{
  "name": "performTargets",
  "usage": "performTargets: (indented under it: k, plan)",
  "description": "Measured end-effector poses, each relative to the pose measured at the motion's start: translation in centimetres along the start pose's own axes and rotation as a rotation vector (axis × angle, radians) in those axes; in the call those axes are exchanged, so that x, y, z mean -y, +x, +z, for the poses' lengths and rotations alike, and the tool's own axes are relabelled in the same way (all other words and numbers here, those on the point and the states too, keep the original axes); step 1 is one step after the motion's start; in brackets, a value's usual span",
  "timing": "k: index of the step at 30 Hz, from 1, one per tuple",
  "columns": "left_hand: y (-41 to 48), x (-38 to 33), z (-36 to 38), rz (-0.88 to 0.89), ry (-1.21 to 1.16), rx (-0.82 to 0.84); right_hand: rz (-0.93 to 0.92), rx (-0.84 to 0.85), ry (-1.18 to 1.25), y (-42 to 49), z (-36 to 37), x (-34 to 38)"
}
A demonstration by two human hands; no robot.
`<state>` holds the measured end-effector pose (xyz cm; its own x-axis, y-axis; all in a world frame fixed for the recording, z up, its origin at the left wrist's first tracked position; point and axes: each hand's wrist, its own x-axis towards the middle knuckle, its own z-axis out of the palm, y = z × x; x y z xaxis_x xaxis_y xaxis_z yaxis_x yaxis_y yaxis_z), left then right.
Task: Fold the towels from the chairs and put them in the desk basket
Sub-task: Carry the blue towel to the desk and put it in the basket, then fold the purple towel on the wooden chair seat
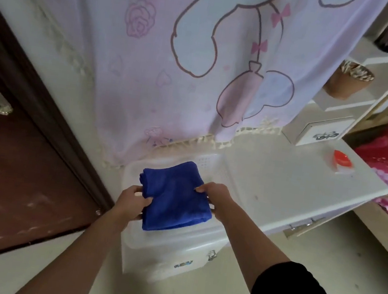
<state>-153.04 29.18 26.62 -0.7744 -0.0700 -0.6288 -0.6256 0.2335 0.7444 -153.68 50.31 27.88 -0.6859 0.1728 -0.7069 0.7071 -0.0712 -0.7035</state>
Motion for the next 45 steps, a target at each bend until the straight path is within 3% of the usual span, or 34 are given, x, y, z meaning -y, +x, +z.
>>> performTargets:
  k: [6,12,20,23,29,34,39,45]
  plan:
    - [1.3,1.3,1.4,0.090,0.307,-0.136,0.055,0.035,-0.074,2.8,0.3,-1.6]
    - [2.3,2.4,2.4,0.175,0.576,-0.077,0.083,0.087,-0.171,4.2,0.6,-2.9]
    - [2.9,1.8,3.4,0.130,0.835,-0.049,0.083,0.096,-0.491,4.3,0.5,-2.9]
    - [2.4,0.8,3.3,0.173,0.952,-0.114,-0.041,0.078,-0.690,3.7,0.1,-2.6]
    - [1.5,-2.1,4.4,0.385,1.013,-0.140,-0.311,-0.102,-0.712,1.2,-2.0,-2.2]
    - [-0.4,-3.4,9.1,0.649,1.022,-0.001,-0.442,-0.372,-0.664,-3.5,-4.9,-3.9]
    - [-5.0,-2.7,13.9,0.954,1.050,0.202,-0.321,-0.632,-0.683,-9.7,-8.3,-8.7]
    - [-12.3,4.3,17.9,1.178,1.295,0.565,0.027,-0.871,-0.613,-18.6,-8.8,-20.3]
